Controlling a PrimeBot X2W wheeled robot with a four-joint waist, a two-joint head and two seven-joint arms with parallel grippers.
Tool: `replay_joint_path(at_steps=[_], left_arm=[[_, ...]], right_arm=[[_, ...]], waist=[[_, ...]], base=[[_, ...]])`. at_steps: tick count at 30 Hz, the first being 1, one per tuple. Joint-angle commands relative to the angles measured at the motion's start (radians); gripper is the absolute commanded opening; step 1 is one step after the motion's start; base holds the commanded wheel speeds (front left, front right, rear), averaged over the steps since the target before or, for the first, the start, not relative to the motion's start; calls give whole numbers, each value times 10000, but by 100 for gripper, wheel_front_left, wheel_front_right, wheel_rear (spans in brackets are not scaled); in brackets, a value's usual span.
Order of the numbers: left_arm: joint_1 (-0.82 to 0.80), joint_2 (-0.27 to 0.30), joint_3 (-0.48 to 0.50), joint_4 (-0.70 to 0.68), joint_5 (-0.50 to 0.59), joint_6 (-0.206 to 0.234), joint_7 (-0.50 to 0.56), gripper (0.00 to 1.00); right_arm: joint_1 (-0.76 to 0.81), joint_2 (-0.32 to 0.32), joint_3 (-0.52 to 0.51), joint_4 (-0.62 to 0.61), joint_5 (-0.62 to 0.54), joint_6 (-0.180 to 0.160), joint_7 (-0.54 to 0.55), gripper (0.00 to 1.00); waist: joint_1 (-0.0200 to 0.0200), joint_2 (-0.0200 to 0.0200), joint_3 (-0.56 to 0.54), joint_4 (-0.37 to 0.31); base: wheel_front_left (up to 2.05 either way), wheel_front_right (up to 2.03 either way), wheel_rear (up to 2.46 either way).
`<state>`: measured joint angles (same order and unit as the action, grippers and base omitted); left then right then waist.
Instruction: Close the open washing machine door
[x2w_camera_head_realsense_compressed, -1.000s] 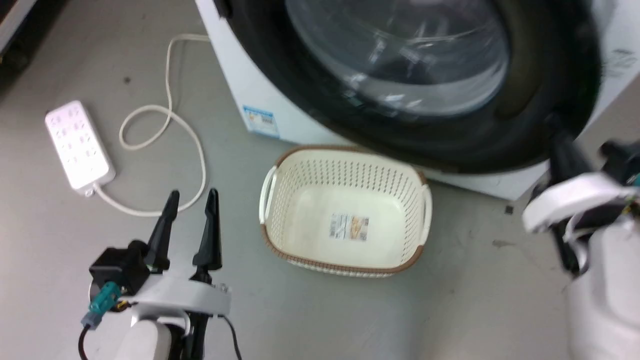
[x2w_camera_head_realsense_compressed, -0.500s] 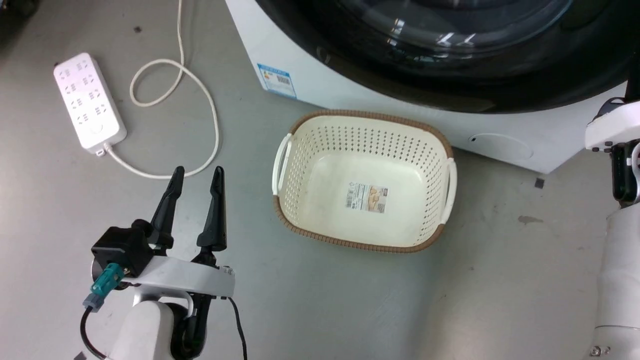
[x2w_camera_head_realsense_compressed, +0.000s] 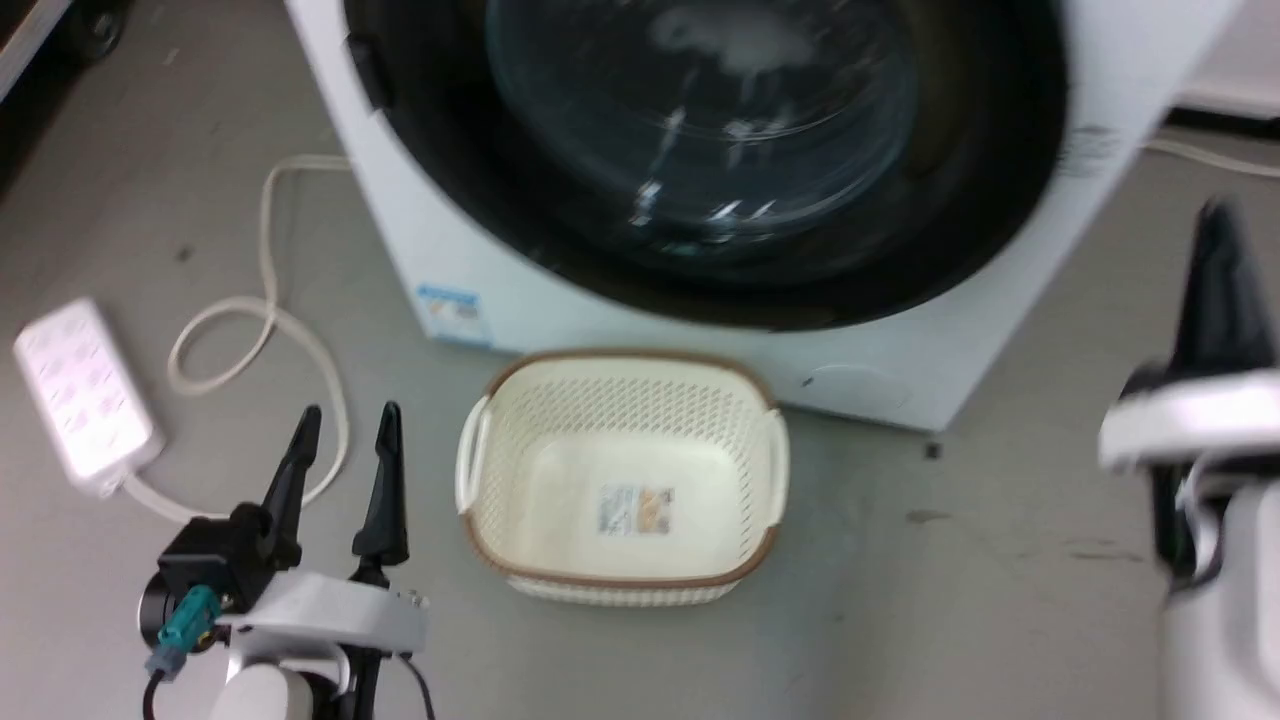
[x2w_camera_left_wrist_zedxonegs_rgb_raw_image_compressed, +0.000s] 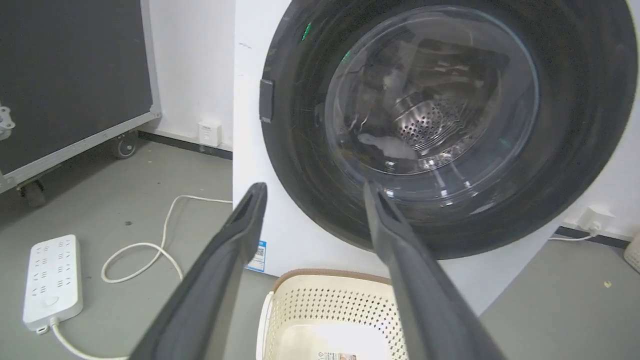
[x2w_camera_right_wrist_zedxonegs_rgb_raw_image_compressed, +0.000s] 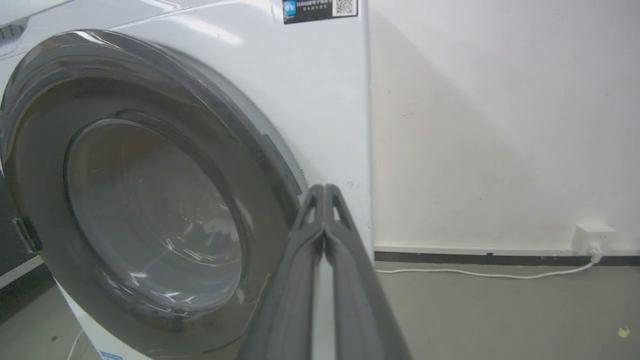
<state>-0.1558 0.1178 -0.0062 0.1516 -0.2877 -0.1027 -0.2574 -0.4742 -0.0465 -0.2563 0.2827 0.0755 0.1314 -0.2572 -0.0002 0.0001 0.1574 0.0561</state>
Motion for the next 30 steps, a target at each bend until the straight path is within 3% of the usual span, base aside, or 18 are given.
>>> replay_joint_path(at_steps=[1,8,16,17,18,19,30], left_arm=[[111,54,33,16,65,36,-43,100],[553,108,-198,98,212,80,52,100],[828,118,-502,71,424,245,316,100],[844,115,-530,91,445,273,338,100],[865,95,-552,117,429,288,365,100],[888,80,-572,140,415,302,386,100],[880,71,-655,347,240,372,572,100]], right_arm=[[332,-37,82,-95,38,-7,-42,0],[2865,-37,1138,-1065,174,-7,-31,0],[4320,-37,1608,-1561,365,-7,478,0],[4418,-37,1685,-1562,402,-7,584,4],[4496,-37,1778,-1560,442,-7,688,49],[4563,-37,1849,-1562,472,-7,780,100],[4823,-37,2040,-1721,684,-7,1056,100]], waist=[[2,-1,-763,-764],[2,-1,-1412,-1343],[2,-1,-1644,-1549],[2,-1,-1660,-1549],[2,-1,-1677,-1544],[2,-1,-1693,-1538],[2,-1,-1744,-1388]], base=[[0,0,0],[0,0,0],[0,0,0],[0,0,0],[0,0,0],[0,0,0],[0,0,0]])
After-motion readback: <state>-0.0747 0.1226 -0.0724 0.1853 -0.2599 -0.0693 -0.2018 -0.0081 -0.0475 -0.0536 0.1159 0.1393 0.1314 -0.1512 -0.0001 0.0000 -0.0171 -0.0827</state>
